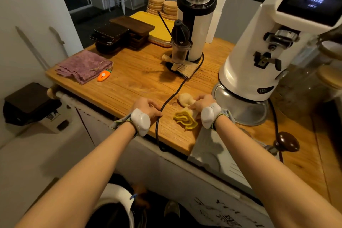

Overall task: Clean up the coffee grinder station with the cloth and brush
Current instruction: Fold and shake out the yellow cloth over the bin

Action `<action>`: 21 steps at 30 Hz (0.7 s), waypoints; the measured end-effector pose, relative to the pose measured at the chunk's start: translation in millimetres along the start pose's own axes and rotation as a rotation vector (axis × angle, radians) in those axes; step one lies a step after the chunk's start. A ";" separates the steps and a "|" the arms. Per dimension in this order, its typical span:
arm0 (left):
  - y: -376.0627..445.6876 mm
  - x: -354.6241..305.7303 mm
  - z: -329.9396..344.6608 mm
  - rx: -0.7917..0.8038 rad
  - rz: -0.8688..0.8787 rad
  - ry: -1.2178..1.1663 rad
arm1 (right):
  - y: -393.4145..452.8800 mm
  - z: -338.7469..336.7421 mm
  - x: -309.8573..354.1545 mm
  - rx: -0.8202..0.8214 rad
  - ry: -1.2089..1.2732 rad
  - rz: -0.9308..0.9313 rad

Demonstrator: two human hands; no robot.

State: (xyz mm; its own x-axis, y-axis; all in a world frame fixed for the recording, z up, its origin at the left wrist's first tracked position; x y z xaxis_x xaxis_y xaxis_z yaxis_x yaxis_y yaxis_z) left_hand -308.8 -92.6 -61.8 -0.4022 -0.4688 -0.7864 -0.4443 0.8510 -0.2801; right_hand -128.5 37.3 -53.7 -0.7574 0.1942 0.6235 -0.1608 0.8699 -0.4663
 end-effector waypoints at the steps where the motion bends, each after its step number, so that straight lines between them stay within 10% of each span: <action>1: -3.7 1.5 -0.1 0.002 0.005 -0.001 | -6.1 2.5 -0.7 0.022 -0.007 -0.003; 21: -38.3 -3.9 20.3 0.133 0.033 -0.074 | -81.6 23.0 -21.4 0.111 0.054 0.076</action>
State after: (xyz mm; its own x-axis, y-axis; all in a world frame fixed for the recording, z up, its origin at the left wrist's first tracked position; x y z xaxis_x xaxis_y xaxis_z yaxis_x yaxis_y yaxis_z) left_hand -273.9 -118.5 -59.1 -0.3525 -0.4253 -0.8336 -0.3201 0.8918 -0.3197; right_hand -113.8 -48.3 -43.4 -0.7353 0.2840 0.6153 -0.1757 0.7970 -0.5779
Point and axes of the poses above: each hand's wrist, its own y-axis towards the middle knuckle, its own z-axis out of the palm, x = y × z, the point moved 2 cm from there along y, towards the middle knuckle, and after that the axes turned 5 degrees about z, right-handed, at the moved point
